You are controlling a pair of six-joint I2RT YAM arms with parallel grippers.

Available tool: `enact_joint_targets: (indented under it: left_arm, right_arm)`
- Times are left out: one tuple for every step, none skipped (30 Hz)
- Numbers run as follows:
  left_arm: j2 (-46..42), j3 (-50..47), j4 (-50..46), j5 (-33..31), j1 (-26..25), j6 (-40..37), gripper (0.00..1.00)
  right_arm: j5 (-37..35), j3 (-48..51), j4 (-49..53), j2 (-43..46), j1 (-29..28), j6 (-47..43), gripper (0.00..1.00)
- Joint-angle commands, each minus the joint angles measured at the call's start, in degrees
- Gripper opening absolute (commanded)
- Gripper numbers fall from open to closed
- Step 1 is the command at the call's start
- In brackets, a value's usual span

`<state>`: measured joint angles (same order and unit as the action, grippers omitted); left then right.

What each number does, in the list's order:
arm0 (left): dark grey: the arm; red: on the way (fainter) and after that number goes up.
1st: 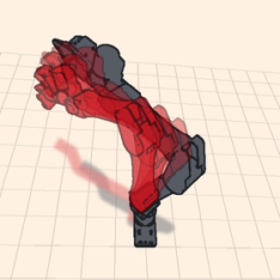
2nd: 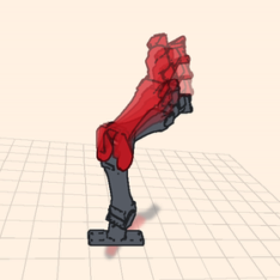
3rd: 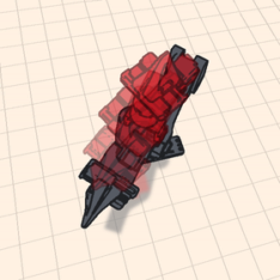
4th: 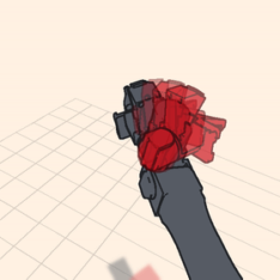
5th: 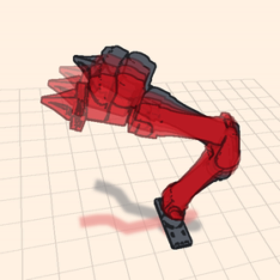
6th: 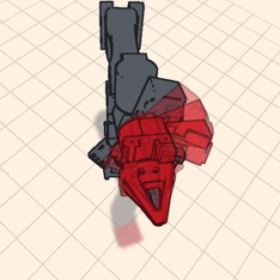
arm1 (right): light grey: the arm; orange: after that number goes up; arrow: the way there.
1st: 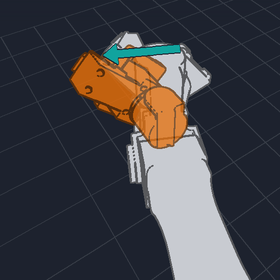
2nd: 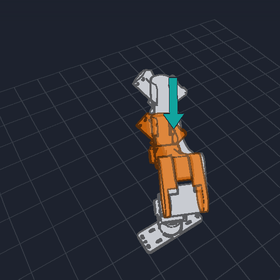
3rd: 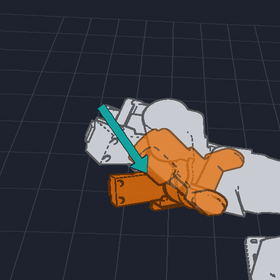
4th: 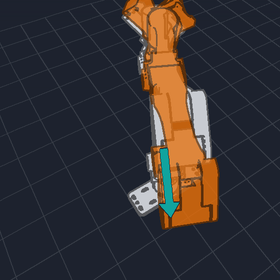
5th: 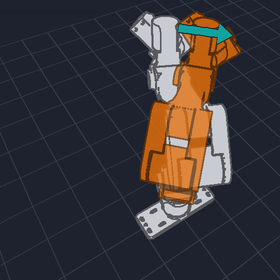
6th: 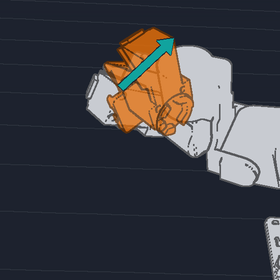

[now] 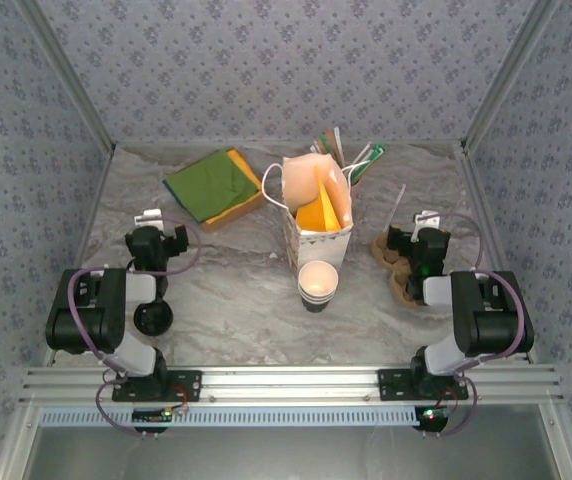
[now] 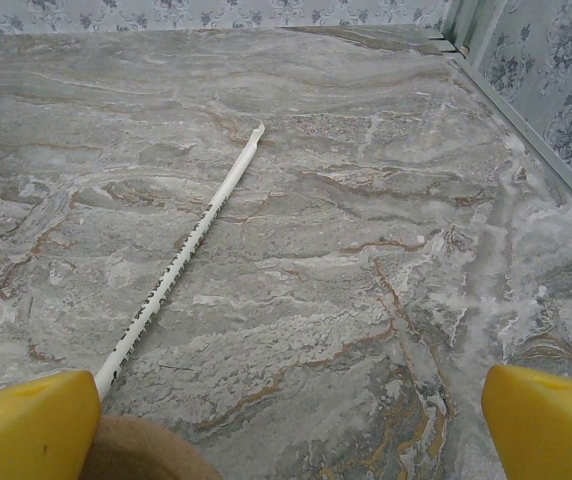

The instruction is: Pack the takeout coffee

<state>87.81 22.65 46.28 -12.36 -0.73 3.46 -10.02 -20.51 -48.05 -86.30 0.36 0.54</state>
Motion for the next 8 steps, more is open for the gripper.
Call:
enact_joint_targets:
  left_arm:
    - [0.0, 0.1, 2.2, 1.1, 0.2, -0.4, 1.0]
    - [0.0, 0.1, 2.2, 1.1, 0.3, -0.4, 1.0]
    - [0.0, 0.1, 2.2, 1.0, 0.3, -0.4, 1.0]
    - [0.0, 0.1, 2.2, 1.0, 0.3, -0.4, 1.0]
    - [0.1, 0.1, 2.2, 1.0, 0.3, -0.4, 1.0]
    - [0.0, 0.1, 2.2, 1.1, 0.3, -0.4, 1.0]
    - [0.1, 0.1, 2.1, 1.1, 0.3, -0.4, 1.0]
    - [0.1, 0.1, 2.2, 1.0, 0.3, -0.3, 1.0]
  right_arm:
    - [0.0, -1.2, 0.9, -0.6, 0.0, -0.8, 1.0]
    - [0.1, -1.3, 0.9, -0.7, 0.0, -0.8, 1.0]
    - [0.1, -1.3, 0.9, -0.7, 0.0, -0.9, 1.0]
    - [0.1, -1.4, 1.0, -0.7, 0.0, -0.8, 1.0]
    - [0.2, -1.5, 1.1, -0.8, 0.1, -0.8, 1.0]
    - [0.4, -1.4, 1.1, -0.8, 0.2, -0.8, 1.0]
    - [0.5, -1.4, 1.1, -0.7, 0.3, -0.8, 1.0]
    - [0.4, -1.3, 1.0, -0.6, 0.2, -0.7, 1.0]
